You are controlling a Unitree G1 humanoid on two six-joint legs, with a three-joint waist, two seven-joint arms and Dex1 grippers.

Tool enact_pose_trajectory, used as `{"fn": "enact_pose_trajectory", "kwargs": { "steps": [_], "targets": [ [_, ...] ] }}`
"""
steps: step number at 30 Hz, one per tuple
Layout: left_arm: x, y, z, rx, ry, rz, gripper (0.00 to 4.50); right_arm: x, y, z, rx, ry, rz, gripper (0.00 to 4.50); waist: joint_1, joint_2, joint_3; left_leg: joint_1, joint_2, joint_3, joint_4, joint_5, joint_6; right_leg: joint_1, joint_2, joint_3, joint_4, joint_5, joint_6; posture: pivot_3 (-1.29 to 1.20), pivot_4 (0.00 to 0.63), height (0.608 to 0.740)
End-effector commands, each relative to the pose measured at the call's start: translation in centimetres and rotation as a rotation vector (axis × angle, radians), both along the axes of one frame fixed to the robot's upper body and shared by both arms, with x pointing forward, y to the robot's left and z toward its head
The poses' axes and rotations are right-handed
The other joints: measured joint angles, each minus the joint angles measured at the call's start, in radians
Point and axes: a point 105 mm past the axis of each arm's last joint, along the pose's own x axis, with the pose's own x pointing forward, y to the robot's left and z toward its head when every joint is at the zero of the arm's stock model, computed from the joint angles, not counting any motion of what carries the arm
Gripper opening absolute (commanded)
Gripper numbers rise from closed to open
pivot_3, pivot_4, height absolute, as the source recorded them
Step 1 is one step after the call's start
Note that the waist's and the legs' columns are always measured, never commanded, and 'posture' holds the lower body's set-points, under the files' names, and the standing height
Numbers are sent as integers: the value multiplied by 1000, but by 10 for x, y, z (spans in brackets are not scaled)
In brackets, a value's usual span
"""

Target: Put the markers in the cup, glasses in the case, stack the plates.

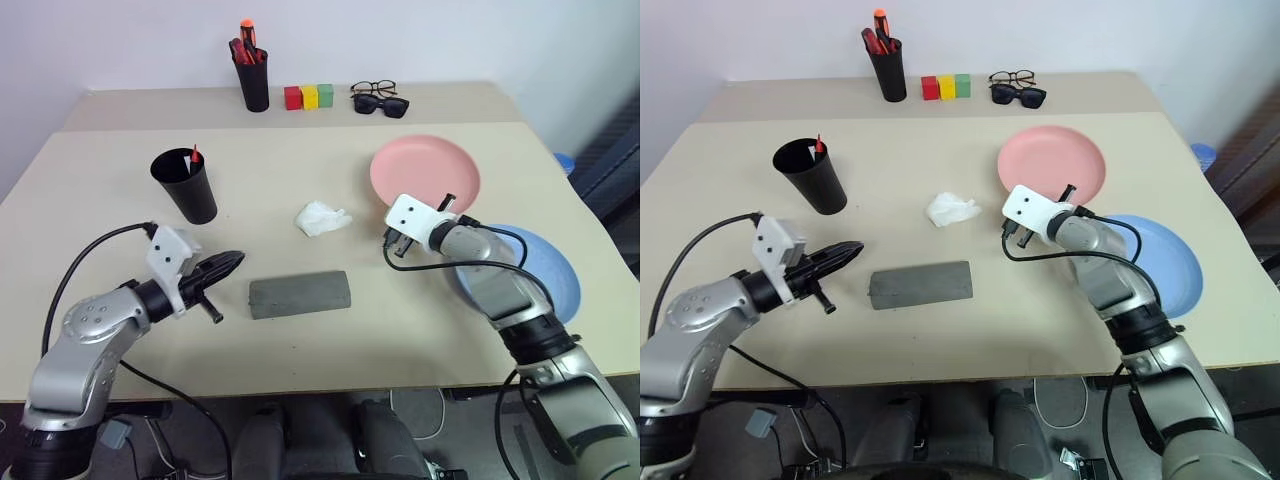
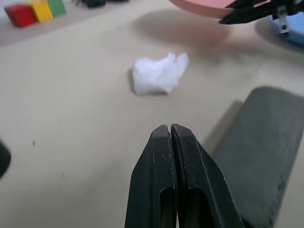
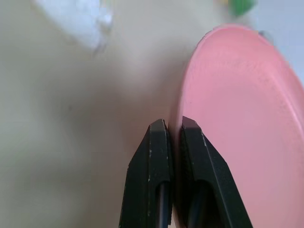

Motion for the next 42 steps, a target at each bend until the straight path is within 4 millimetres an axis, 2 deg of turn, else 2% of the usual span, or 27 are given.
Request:
{"fn": "enact_pose_trajectory", "kwargs": {
  "steps": [1,3,5,8,11,13,15,18,21,26,32,37,40,42],
  "targets": [
    [4,-4,-1,27,-32,-30,10,-30,-26,37,85,-54,-21,27,7,0,0,0,0,0,0,0,0,0,0,0,0,0,0,0,150,740],
    [11,-5,-6,33,-20,-44,10,-55,-60,27,49,15,-100,27,18,0,0,0,0,-1,0,0,1,2,0,-1,-1,0,0,0,150,740],
    [18,-9,-9,32,-18,-69,10,-77,-84,14,19,93,-166,27,25,0,0,0,0,0,0,-1,1,4,0,-2,-3,0,0,0,150,740],
    [27,-17,-12,36,-23,-102,10,-97,-94,-3,22,198,-185,27,20,0,0,1,-1,2,1,-1,1,5,1,-2,-2,0,0,0,150,740],
    [33,-22,-12,26,-37,-114,10,-105,-89,-12,3,245,-168,987,1,0,-1,3,0,2,1,-1,1,5,2,-1,-1,0,0,0,150,740],
    [35,-23,-12,13,-41,-113,10,-100,-76,-7,34,210,-137,1956,-9,1,-1,5,1,2,1,-1,1,5,3,1,0,0,0,0,150,740],
    [35,-23,-13,15,-46,-107,10,-89,-53,-5,66,183,-64,2902,-21,0,-1,5,1,1,1,-1,1,5,4,1,1,0,0,0,150,740],
    [34,-18,-15,19,-48,-81,10,-70,-13,-9,194,188,41,2902,-27,0,-1,5,2,0,1,-1,1,5,4,1,1,0,0,0,150,740],
    [31,-8,-16,26,-49,-32,10,-37,27,-16,294,194,84,2902,-27,0,-1,5,2,0,1,-1,1,4,3,1,1,0,0,0,150,740],
    [18,11,-18,43,-43,43,10,9,79,-30,416,241,119,2902,-21,0,0,3,1,0,1,0,1,3,1,1,1,0,0,0,150,740],
    [5,22,-19,50,-33,99,10,37,105,-52,404,319,109,2902,-8,0,-1,1,0,0,1,0,1,2,-1,0,1,0,0,0,150,740],
    [1,23,-20,49,-31,117,10,50,116,-62,404,349,101,2902,-21,0,-1,2,0,0,0,0,1,1,1,0,1,0,0,0,150,740],
    [2,22,-19,45,-34,123,10,52,118,-65,400,356,105,2094,-25,0,-1,2,0,0,0,0,1,1,1,0,1,0,0,0,150,740],
    [2,22,-18,45,-35,124,10,53,117,-65,410,357,99,1107,-25,0,-1,2,0,0,0,0,1,1,1,0,1,0,0,0,150,740]
  ]
}}
